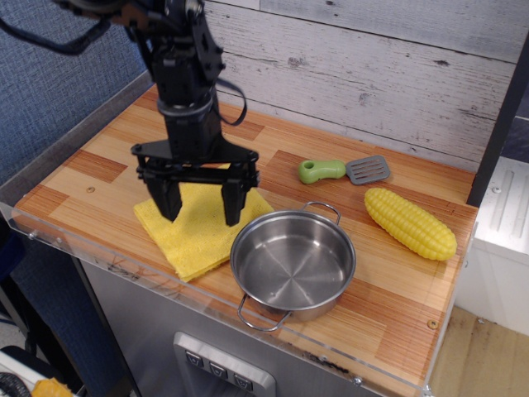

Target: Place the yellow cloth on the far edge of the table

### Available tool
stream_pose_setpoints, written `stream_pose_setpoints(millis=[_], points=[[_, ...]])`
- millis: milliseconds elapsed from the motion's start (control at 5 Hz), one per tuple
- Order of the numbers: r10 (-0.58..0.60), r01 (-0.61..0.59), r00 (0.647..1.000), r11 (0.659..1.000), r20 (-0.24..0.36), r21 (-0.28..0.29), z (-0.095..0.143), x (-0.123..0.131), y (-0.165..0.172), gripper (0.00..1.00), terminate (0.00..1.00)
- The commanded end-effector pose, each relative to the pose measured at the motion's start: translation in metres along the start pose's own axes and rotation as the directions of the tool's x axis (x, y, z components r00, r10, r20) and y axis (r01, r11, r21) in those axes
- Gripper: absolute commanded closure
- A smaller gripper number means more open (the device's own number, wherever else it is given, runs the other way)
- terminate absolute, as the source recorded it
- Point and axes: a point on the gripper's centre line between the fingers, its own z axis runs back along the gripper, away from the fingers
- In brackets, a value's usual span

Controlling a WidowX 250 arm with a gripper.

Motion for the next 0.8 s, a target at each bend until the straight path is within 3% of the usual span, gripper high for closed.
stream_pose_setpoints(millis=[0, 600], points=[[-0.012, 0.012, 1.000, 1.000, -0.007, 0.006, -0.024, 0.011, 0.003, 0.00, 0.00], [0.091, -0.092, 0.994, 0.996, 0.064, 0.019, -0.028, 0.039, 0.015, 0.00, 0.00]])
